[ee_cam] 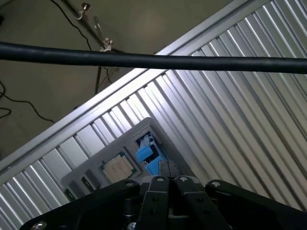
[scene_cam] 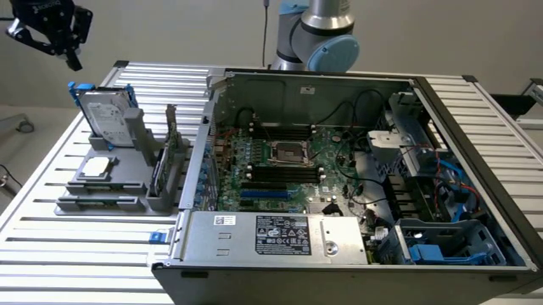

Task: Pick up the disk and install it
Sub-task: 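Pick up the disk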

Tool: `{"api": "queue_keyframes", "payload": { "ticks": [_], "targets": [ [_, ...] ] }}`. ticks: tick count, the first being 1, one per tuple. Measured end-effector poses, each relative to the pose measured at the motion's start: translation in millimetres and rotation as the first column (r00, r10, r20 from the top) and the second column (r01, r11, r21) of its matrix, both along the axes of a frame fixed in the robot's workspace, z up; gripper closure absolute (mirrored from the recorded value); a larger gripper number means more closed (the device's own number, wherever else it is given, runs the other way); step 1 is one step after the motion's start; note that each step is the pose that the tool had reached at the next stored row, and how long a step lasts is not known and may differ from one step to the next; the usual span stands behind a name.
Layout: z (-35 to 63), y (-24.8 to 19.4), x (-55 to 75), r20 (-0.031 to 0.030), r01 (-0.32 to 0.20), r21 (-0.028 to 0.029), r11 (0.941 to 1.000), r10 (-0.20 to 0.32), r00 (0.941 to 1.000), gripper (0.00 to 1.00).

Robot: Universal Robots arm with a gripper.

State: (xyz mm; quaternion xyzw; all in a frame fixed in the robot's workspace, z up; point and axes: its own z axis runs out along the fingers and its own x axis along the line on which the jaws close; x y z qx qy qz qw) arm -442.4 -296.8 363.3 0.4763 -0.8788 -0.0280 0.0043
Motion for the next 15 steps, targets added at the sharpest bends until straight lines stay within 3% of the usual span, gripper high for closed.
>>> {"api": "queue_keyframes", "payload": {
  "ticks": [4,8,12,15],
  "targets": [
    [0.0,0.0,0.0,0.0,-0.073,0.0,0.9973,0.073,0.9973,0.89],
    [0.0,0.0,0.0,0.0002,-0.144,-0.0001,0.9895,0.144,0.9895,0.89],
    [0.0,0.0,0.0,0.0024,-0.216,-0.0007,0.9765,0.216,0.9765,0.89],
    [-0.1,0.0,0.1,0.0069,-0.269,-0.0023,0.9631,0.269,0.9631,0.89]
  ]
}}
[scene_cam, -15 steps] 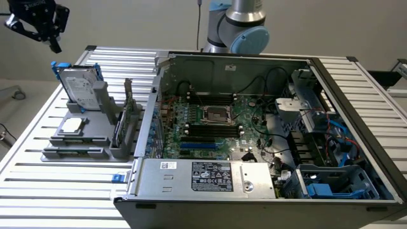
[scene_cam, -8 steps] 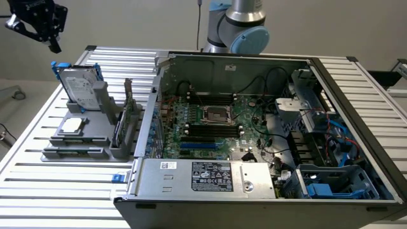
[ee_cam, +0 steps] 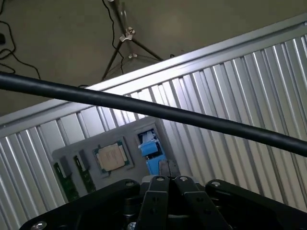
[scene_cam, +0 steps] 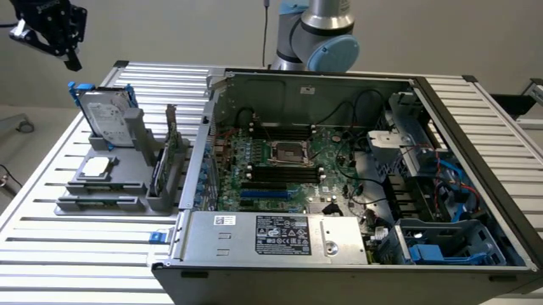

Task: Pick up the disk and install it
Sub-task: 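Pick up the disk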

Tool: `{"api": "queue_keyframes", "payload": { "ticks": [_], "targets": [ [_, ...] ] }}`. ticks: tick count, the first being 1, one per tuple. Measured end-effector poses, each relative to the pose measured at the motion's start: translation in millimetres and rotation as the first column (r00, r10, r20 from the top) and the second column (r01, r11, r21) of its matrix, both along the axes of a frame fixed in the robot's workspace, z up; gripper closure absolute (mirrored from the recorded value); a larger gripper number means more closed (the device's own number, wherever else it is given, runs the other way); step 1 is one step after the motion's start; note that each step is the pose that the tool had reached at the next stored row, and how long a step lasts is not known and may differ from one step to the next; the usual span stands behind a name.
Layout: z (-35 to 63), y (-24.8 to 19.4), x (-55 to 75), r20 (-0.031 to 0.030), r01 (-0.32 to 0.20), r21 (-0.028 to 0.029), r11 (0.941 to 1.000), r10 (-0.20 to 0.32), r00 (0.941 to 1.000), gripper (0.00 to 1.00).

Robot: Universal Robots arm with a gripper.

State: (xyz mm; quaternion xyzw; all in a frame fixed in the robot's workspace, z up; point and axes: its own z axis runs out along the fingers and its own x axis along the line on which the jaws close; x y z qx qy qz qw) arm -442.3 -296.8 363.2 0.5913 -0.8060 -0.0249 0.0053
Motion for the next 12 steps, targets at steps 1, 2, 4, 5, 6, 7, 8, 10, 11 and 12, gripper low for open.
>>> {"api": "queue_keyframes", "payload": {
  "ticks": [1,2,4,5,6,7,8,10,11,12],
  "targets": [
    [0.0,0.0,0.0,0.0018,-0.018,-0.0002,0.9998,0.018,0.9998,0.89],
    [0.1,0.0,0.0,0.0036,-0.036,-0.0005,0.9994,0.036,0.9993,0.89],
    [0.0,0.0,0.0,0.0076,-0.072,-0.0011,0.9974,0.072,0.9974,0.89],
    [-0.1,0.0,0.0,0.0094,-0.09,-0.0016,0.9959,0.09,0.9959,0.89],
    [-0.1,0.0,0.0,0.011,-0.109,-0.0023,0.994,0.109,0.9939,0.89],
    [-0.1,0.0,0.0,0.0124,-0.127,-0.003,0.9919,0.127,0.9918,0.89],
    [-0.1,0.0,0.0,0.0139,-0.145,-0.0037,0.9894,0.145,0.9893,0.89],
    [-0.3,0.0,0.0,0.0167,-0.18,-0.0052,0.9836,0.181,0.9834,0.89],
    [-0.3,0.0,0.0,0.0178,-0.198,-0.0059,0.9802,0.198,0.98,0.89],
    [-0.4,0.0,-0.1,0.0187,-0.216,-0.0065,0.9764,0.216,0.9763,0.89]
  ]
}}
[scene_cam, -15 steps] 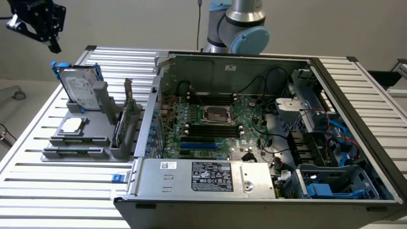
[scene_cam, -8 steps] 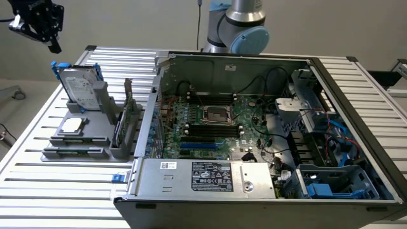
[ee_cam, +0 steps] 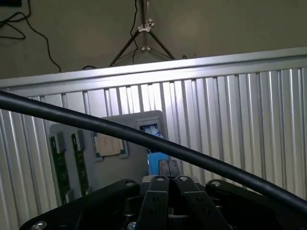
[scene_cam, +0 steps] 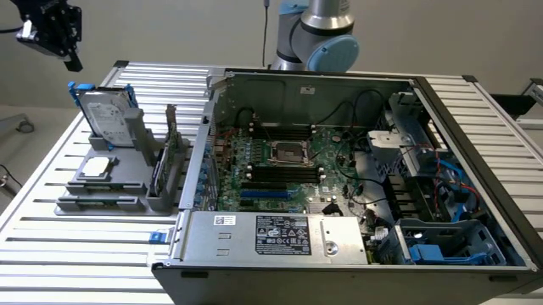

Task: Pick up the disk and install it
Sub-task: 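Pick up the disk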

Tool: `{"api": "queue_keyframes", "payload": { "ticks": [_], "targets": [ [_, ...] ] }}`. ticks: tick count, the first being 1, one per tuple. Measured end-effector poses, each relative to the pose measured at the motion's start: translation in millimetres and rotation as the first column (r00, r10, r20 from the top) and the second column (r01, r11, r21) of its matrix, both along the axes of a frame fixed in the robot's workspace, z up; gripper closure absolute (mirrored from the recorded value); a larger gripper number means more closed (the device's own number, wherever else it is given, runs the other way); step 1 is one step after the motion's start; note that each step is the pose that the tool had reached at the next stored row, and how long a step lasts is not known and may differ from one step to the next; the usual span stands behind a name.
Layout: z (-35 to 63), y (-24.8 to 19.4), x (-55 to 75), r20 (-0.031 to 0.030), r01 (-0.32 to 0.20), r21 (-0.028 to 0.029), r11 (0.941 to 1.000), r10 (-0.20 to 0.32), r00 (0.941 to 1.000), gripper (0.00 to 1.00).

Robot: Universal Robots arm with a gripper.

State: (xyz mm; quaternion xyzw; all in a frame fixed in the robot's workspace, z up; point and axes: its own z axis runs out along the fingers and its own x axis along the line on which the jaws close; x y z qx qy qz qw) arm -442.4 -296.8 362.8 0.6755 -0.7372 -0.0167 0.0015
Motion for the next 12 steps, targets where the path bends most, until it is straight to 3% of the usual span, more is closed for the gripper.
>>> {"api": "queue_keyframes", "payload": {
  "ticks": [6,12],
  "targets": [
    [-2.2,0.0,0.0,0.0053,-0.109,-0.0026,0.9941,0.109,0.994,0.89],
    [-5.4,0.0,0.0,0.0098,-0.217,-0.0056,0.9762,0.217,0.9762,0.89]
  ]
}}
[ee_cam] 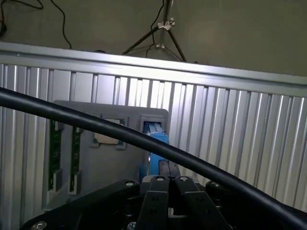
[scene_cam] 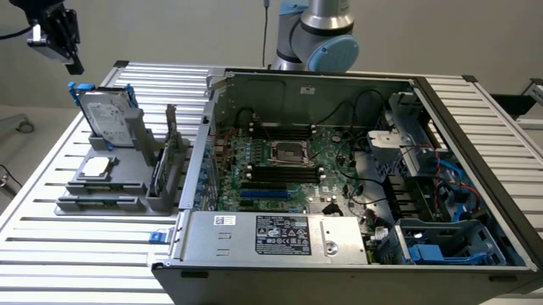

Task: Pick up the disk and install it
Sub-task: 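Pick up the disk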

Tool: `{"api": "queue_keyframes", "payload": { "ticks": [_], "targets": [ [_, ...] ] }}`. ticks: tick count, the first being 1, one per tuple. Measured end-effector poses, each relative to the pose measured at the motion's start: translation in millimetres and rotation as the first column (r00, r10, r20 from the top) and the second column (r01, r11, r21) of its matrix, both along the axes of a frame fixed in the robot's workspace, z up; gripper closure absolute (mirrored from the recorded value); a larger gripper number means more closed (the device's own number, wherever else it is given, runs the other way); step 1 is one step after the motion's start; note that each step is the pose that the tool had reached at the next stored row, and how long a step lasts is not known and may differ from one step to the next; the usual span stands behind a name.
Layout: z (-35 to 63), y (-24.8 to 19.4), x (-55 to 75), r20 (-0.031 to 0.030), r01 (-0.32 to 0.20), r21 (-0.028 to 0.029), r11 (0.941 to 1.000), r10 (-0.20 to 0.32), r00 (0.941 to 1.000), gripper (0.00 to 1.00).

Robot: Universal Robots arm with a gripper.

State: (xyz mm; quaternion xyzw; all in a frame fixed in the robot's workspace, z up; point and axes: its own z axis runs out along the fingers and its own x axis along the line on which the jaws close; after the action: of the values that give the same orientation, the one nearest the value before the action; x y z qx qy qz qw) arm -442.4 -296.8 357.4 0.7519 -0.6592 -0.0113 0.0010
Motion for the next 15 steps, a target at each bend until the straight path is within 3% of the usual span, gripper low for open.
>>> {"api": "queue_keyframes", "payload": {
  "ticks": [5,11,13,14,15],
  "targets": [
    [-0.1,0.0,0.1,0.0003,-0.022,-0.0001,0.9998,0.022,0.9998,0.83],
    [-0.5,0.0,1.5,0.0002,-0.022,-0.0002,0.9998,0.022,0.9998,0.52],
    [-2.1,0.0,2.2,0.0005,-0.022,-0.0001,0.9998,0.022,0.9998,0.52],
    [-3.5,0.0,2.2,0.0003,-0.022,-0.0002,0.9998,0.022,0.9998,0.46],
    [-5.4,0.0,2.2,0.0008,-0.022,-0.0002,0.9998,0.022,0.9998,0.46]
  ]
}}
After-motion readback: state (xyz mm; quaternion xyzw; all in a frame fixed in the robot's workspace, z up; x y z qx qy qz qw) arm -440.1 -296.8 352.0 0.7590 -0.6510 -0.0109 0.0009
